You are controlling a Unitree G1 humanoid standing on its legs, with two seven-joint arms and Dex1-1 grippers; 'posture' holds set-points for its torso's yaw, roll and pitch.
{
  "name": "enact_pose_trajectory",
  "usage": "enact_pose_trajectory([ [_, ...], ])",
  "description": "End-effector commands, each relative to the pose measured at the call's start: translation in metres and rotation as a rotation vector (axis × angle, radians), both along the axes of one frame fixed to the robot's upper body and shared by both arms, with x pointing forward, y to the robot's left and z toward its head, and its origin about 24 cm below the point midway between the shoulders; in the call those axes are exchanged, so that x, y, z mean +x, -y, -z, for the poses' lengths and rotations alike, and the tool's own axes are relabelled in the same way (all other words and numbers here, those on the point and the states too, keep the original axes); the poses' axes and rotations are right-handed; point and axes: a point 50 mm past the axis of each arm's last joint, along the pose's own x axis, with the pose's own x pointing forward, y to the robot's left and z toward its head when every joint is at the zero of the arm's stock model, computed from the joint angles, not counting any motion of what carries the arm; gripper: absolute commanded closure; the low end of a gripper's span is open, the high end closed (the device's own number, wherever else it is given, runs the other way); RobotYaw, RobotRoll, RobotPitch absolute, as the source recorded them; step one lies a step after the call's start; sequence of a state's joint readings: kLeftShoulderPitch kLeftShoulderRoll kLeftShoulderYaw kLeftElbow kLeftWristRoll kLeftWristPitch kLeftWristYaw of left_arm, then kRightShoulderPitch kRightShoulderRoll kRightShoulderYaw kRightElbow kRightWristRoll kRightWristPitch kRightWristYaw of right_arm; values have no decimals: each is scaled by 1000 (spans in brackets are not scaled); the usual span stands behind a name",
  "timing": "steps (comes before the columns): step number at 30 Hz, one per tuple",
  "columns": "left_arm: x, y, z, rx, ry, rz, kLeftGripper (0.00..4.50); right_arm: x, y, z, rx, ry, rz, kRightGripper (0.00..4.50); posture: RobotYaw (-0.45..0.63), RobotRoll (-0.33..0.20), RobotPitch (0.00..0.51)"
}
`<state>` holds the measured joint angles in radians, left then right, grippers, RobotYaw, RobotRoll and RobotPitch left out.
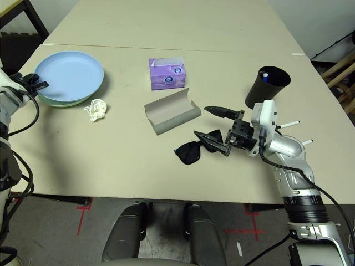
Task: Organize and tidy the items on the table.
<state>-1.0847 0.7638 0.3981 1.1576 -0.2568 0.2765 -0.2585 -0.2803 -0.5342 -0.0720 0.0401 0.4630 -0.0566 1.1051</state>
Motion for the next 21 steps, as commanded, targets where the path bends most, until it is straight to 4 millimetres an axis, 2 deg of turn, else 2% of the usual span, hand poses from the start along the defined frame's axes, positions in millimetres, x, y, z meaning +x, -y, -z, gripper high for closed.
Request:
enact_pose_trajectory([
  [1,-6,-10,6,17,-17,-46,4484,-3,0,2,10,-8,3,0,144,0,182],
  [6,-7,-10,10,27,-29,-50,4484,-3,1,2,15,-6,10,0,144,0,182],
  [10,-7,-8,13,25,-41,-22,3423,-2,1,0,26,-3,20,0,143,0,182],
  [18,-7,-7,12,75,-38,-2,252,-1,0,-2,37,4,27,0,143,0,178],
  [19,-6,-2,11,138,-31,60,29,0,0,-3,44,7,32,0,143,0,177],
  [21,-3,9,10,216,-11,180,29,1,1,-5,57,9,43,0,143,0,177],
])
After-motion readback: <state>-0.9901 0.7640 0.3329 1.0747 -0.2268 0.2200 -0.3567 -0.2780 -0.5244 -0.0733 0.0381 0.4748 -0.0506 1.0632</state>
